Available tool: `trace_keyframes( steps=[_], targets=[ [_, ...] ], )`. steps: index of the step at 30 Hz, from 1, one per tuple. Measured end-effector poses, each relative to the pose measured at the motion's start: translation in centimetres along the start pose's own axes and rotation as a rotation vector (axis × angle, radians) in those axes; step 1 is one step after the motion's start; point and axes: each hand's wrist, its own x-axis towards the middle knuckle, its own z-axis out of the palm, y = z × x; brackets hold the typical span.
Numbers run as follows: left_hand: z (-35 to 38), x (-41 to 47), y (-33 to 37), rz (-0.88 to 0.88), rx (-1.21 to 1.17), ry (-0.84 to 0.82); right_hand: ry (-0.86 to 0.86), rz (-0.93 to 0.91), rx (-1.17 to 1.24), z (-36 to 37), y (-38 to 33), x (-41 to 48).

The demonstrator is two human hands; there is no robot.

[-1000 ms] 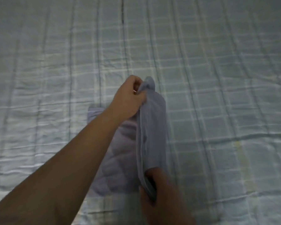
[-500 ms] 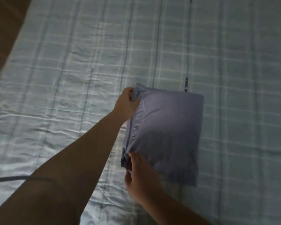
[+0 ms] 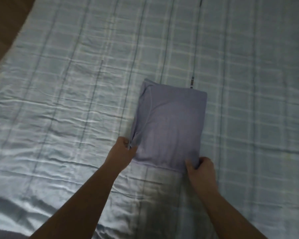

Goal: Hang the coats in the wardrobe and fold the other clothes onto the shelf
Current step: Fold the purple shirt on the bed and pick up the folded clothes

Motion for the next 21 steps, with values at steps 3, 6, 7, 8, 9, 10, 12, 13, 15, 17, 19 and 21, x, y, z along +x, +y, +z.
trace_keyframes(
  steps=[3, 6, 7, 8, 9, 10, 12, 13, 15, 17, 19, 21],
  targets=[
    [1.1, -0.8, -0.5, 0.001, 0.066, -0.024, -0.054, 0.058, 0.065, -0.1, -0.2, 0.3],
    [1.9, -1.3, -0.1, -0.012, 0.074, -0.089, -0.121, 0.065, -0.008, -0.6, 0.3, 1.5],
    [2.1, -1.5, 0.0, -0.037, 0.025, -0.091, -0.137, 0.071, 0.011, -0.7, 0.7, 1.9],
    [2.3, -1.8, 0.1, -0.053, -0.009, -0.080, -0.151, 0.084, 0.060, -0.9, 1.0, 2.2],
    [2.5, -2.1, 0.2, -0.077, -0.042, -0.074, -0.158, 0.105, 0.108, -1.1, 1.3, 2.4],
    [2.8, -2.5, 0.4, -0.100, -0.091, -0.080, -0.164, 0.127, 0.147, -1.4, 1.4, 2.4],
    [3.4, -3.2, 0.8, -0.181, -0.240, -0.120, -0.169, 0.154, 0.278, -2.1, 1.7, 2.1],
    [3.7, -3.5, 1.0, -0.214, -0.306, -0.132, -0.180, 0.164, 0.397, -2.4, 1.7, 1.9],
    [4.0, -4.1, 1.3, -0.228, -0.373, -0.124, -0.252, 0.221, 0.661, -3.3, 1.6, 1.1],
    [4.2, -5.3, 1.4, -0.204, -0.462, -0.135, -0.279, 0.233, 0.753, -4.8, 1.6, 0.0],
    [4.4, -7.6, 1.1, -0.180, -0.642, -0.214, -0.266, 0.173, 0.690, -5.8, 2.8, -0.7],
    [4.9, -9.8, -0.3, -0.173, -0.767, -0.277, -0.264, 0.137, 0.586, -5.9, 5.3, -1.1]
  ],
)
